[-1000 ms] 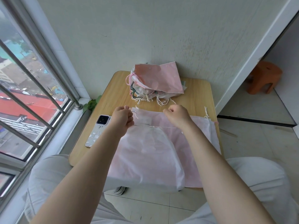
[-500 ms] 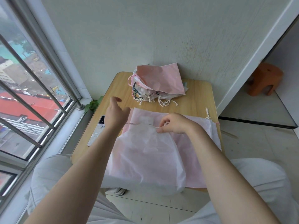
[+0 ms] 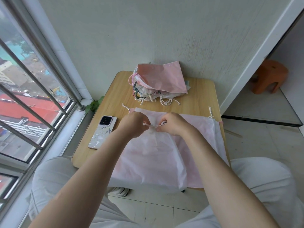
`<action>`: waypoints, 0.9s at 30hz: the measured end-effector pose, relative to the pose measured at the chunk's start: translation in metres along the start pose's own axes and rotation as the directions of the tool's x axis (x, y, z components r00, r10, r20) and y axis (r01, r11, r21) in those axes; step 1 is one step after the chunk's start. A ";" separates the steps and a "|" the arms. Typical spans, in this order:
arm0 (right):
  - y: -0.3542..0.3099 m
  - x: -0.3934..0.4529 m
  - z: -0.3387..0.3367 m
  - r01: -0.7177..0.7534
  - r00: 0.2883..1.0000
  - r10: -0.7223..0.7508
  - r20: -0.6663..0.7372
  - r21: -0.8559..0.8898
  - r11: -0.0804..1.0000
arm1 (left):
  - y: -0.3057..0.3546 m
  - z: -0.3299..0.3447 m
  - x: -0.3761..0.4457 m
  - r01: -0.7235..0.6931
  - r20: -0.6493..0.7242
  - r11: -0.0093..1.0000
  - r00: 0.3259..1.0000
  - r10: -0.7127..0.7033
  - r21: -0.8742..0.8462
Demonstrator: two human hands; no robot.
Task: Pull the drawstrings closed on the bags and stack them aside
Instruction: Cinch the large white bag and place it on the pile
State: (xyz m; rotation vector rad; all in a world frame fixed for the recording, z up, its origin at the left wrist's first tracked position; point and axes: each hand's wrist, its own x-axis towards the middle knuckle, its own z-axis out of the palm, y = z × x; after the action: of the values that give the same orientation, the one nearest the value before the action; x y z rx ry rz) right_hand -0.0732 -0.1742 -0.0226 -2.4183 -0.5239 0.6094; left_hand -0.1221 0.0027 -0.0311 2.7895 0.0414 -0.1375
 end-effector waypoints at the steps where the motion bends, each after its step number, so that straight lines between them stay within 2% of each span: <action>1: 0.001 0.000 0.001 0.000 1.000 0.000 -0.006 -0.005 1.000 | 0.001 -0.001 0.001 0.020 -0.012 1.000 1.000 -0.020 0.013; 3: 0.002 -0.001 0.004 0.001 0.999 -0.001 -0.035 -0.006 1.000 | 0.002 -0.006 0.001 0.016 -0.043 0.996 0.999 -0.013 0.083; 6: 0.003 -0.001 0.011 0.013 0.996 -0.012 -0.090 0.011 1.000 | 0.006 -0.014 0.000 -0.119 -0.077 0.967 0.987 0.140 0.224; 8: 0.003 0.000 0.017 0.019 0.994 -0.017 -0.105 0.016 1.000 | 0.011 -0.020 -0.001 -0.171 -0.038 0.967 0.983 0.182 0.191; 11: 0.000 0.001 0.020 0.031 0.994 -0.028 -0.108 0.028 0.999 | 0.027 -0.025 0.000 -0.083 0.090 0.996 0.993 0.079 0.045; 15: -0.003 0.003 0.022 0.034 0.993 -0.033 -0.110 0.002 0.999 | 0.034 -0.023 0.005 0.090 0.283 0.992 0.957 -0.063 -0.084; 18: 0.006 0.003 0.018 0.007 0.988 0.001 -0.153 0.050 0.999 | 0.016 -0.022 0.006 0.121 0.260 0.993 0.959 -0.115 -0.007; 22: 0.016 0.003 0.014 -0.033 0.982 0.012 -0.189 -0.106 0.994 | -0.009 -0.017 0.004 0.183 0.168 0.983 0.969 -0.181 0.006; 23: 0.016 0.003 0.016 -0.044 0.980 0.016 -0.200 -0.137 0.990 | -0.009 -0.015 0.003 0.194 0.134 0.980 0.973 -0.187 -0.037; 25: 0.016 0.005 0.017 -0.063 0.977 0.027 -0.212 -0.164 0.984 | -0.006 -0.015 0.001 0.209 0.084 0.944 0.977 -0.194 -0.253; 27: 0.015 0.007 0.018 -0.064 0.981 0.031 -0.194 -0.165 0.984 | -0.001 -0.018 -0.003 0.227 0.132 0.800 0.974 -0.184 -0.556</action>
State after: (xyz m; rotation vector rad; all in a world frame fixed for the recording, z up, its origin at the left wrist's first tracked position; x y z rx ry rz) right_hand -0.0738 -0.1746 -0.0472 -2.6231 -0.4543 0.3590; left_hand -0.1237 0.0100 -0.0142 2.1682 0.3177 -0.2359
